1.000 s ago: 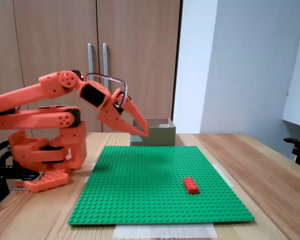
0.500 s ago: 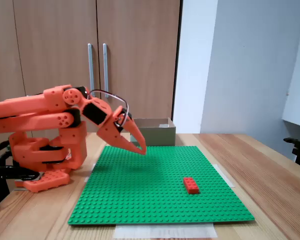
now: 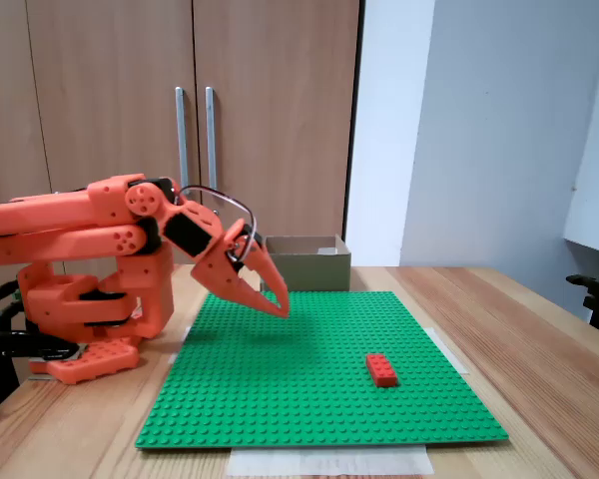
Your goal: Pick the yellow lego block and put it in the box.
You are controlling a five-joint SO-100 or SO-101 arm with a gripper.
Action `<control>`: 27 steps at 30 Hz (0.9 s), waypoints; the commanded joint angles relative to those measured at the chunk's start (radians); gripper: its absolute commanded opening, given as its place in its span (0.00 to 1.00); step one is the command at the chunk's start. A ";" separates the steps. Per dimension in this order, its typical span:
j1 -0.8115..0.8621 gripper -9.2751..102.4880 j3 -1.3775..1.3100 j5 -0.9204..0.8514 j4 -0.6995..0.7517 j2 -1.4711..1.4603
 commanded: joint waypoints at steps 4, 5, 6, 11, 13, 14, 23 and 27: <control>0.008 0.07 0.029 -0.023 -0.005 0.008; 0.008 0.07 0.029 -0.023 -0.005 0.008; 0.008 0.07 0.029 -0.021 -0.005 0.008; 0.009 0.07 0.029 -0.017 -0.005 0.008; 0.009 0.07 0.029 -0.018 -0.005 0.008; 0.009 0.07 0.031 -0.018 -0.005 0.008; 0.011 0.07 0.031 -0.020 -0.005 0.008; 0.011 0.07 0.031 -0.020 -0.005 0.008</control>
